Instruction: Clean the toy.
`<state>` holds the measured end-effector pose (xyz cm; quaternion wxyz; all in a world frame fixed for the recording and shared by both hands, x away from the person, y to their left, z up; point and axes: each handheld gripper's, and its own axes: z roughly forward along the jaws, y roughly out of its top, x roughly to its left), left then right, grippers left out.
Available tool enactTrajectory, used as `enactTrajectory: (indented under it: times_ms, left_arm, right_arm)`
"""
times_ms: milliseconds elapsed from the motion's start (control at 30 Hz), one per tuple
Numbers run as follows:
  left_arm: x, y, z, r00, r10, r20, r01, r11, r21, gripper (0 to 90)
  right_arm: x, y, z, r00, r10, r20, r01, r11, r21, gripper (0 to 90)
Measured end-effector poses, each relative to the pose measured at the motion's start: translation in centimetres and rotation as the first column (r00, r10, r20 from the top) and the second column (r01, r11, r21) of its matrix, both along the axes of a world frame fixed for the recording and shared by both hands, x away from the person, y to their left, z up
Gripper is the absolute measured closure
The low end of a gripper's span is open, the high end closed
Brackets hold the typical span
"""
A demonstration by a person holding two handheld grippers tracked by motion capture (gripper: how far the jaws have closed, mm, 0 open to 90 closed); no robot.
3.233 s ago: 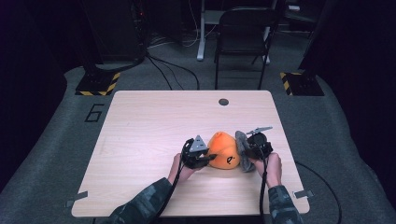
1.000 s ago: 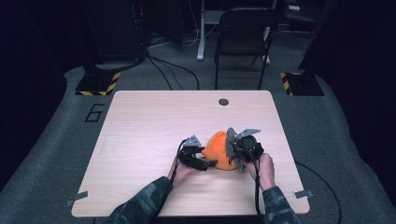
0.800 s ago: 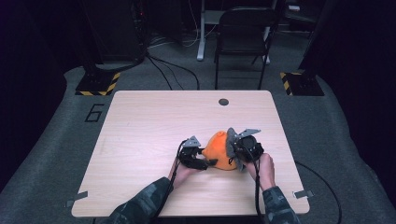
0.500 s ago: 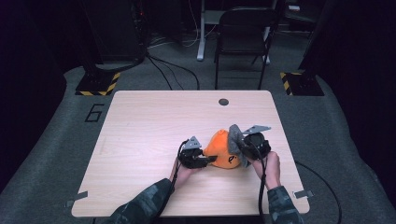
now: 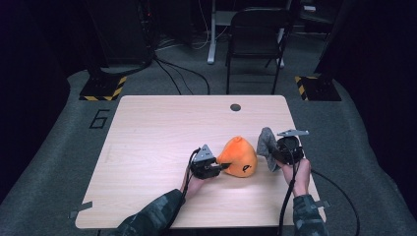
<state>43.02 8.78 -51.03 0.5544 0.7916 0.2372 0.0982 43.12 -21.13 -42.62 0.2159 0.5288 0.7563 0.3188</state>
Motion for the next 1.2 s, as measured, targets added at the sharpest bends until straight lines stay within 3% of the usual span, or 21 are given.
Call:
enactTrajectory:
  times_ms: [200, 367, 500, 600, 700, 867, 933, 967, 1000, 1067, 1100, 1133, 1200]
  left_arm:
    - [-0.6, 0.2, 2.9, 0.9975, -0.010, 0.070, 0.010, 0.9999, -0.004, 70.1]
    - [-0.9, 0.8, 5.6, 0.9941, -0.020, 0.106, 0.012, 0.9973, 0.073, 69.6]
    - [-0.9, 1.2, 7.2, 0.9926, -0.017, 0.120, -0.004, 0.9857, 0.169, 69.0]
    - [-0.9, 1.4, 8.0, 0.9936, -0.019, 0.111, -0.004, 0.9782, 0.208, 68.5]
    - [-0.9, 1.2, 8.4, 0.9945, -0.038, 0.097, 0.012, 0.9646, 0.263, 68.2]
    - [-0.7, 0.6, 8.1, 0.9973, -0.046, 0.056, 0.026, 0.9473, 0.319, 66.9]
    - [-0.6, 0.5, 7.9, 0.9970, -0.056, 0.053, 0.035, 0.9411, 0.336, 66.7]
    - [-0.7, 0.4, 7.9, 0.9965, -0.060, 0.058, 0.035, 0.9342, 0.355, 66.6]
    - [-0.7, 0.3, 7.8, 0.9962, -0.061, 0.062, 0.035, 0.9340, 0.356, 66.4]
    - [-0.8, 0.1, 7.7, 0.9944, -0.071, 0.079, 0.037, 0.9280, 0.371, 66.4]
    - [-0.9, 0.0, 7.6, 0.9942, -0.074, 0.078, 0.040, 0.9312, 0.362, 66.4]
    - [-1.0, -0.1, 7.5, 0.9926, -0.079, 0.092, 0.040, 0.9287, 0.369, 66.4]
    - [-1.1, -0.3, 7.2, 0.9879, -0.096, 0.122, 0.039, 0.9161, 0.399, 66.4]
  right_arm:
    - [-0.3, -0.9, 0.5, 0.9995, -0.026, 0.020, 0.026, 1.000, -0.002, 78.0]
    - [-0.4, -1.6, 1.0, 0.9986, -0.038, 0.036, 0.037, 0.999, 0.014, 78.0]
    - [-0.5, -1.6, 1.0, 0.9989, -0.033, 0.033, 0.032, 0.999, 0.024, 77.9]
    - [-0.7, -1.3, 1.7, 0.9989, -0.009, 0.046, 0.007, 0.999, 0.044, 77.7]
    - [-1.0, -0.8, 2.3, 0.9981, 0.009, 0.060, -0.013, 0.998, 0.058, 77.7]
    - [-2.2, 1.5, 4.6, 0.9907, 0.085, 0.106, -0.096, 0.990, 0.106, 77.3]
    - [-2.8, 3.0, 5.6, 0.9831, 0.129, 0.130, -0.144, 0.983, 0.112, 77.0]
    - [-3.2, 3.8, 6.1, 0.9784, 0.152, 0.140, -0.168, 0.980, 0.108, 76.9]
    - [-3.5, 4.6, 6.5, 0.9742, 0.171, 0.148, -0.187, 0.977, 0.107, 76.8]
    - [-4.0, 7.1, 7.1, 0.9637, 0.232, 0.133, -0.247, 0.962, 0.115, 76.4]
    - [-4.0, 7.1, 7.1, 0.9637, 0.232, 0.133, -0.247, 0.962, 0.115, 76.4]
    - [-3.9, 7.9, 7.0, 0.9590, 0.252, 0.129, -0.267, 0.956, 0.119, 76.3]
    - [-3.6, 9.5, 6.1, 0.9552, 0.281, 0.092, -0.289, 0.954, 0.086, 76.2]
